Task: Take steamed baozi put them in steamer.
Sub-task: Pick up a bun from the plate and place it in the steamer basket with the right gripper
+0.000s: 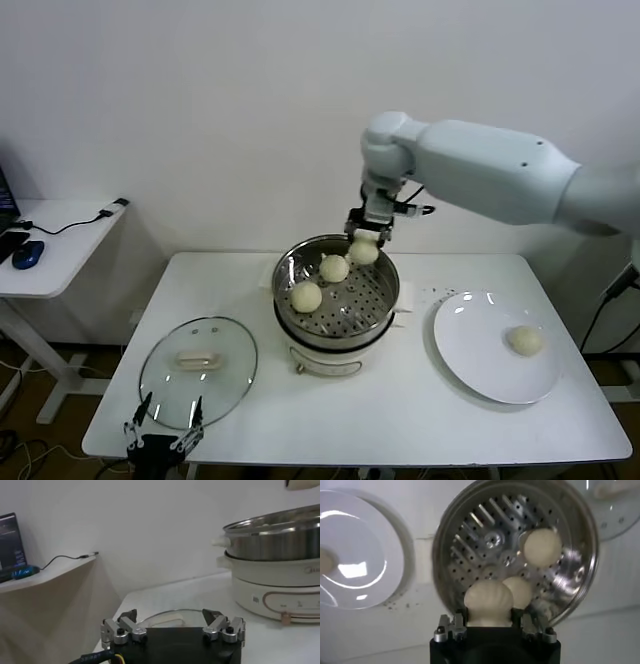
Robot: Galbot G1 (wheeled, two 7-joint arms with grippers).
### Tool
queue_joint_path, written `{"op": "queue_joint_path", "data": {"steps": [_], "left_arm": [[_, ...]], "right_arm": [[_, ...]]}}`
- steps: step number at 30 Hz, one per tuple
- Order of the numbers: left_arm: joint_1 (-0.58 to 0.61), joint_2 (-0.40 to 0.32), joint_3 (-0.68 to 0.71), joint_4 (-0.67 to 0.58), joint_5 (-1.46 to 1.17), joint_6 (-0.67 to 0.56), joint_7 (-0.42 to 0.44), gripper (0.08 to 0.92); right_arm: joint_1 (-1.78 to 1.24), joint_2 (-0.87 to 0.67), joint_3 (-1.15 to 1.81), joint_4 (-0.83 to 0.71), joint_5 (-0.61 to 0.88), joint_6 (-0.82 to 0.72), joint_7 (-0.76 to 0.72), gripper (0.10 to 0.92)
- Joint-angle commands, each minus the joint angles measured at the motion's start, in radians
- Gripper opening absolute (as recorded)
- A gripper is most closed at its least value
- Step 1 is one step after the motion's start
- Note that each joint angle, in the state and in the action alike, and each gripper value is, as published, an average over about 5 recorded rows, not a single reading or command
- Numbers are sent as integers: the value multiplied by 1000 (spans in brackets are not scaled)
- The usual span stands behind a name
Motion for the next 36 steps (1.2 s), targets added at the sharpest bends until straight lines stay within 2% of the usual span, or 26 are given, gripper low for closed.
{"op": "queue_joint_path", "data": {"steps": [1,20,23,29,32,36], "left_arm": [[3,2,-10,7,-9,-3,3,823],[-4,1,-9,30,-7,-7,1,823],[-6,1,-9,31,-7,-6,1,823],[-8,1,-9,34,-6,-6,0,823],[-8,1,-9,34,-6,-6,0,823],[-8,2,-9,31,-6,-6,0,823]], "right_arm": [[-101,118,7,25,-10,27,-2,583],[-160,61,-32,59,8,0,-12,591],[-165,58,-28,57,-10,0,-9,629],[-158,49,-9,52,-19,6,-10,783],[-145,37,4,47,-7,9,-11,817],[-95,2,22,21,55,-5,-12,822]]}}
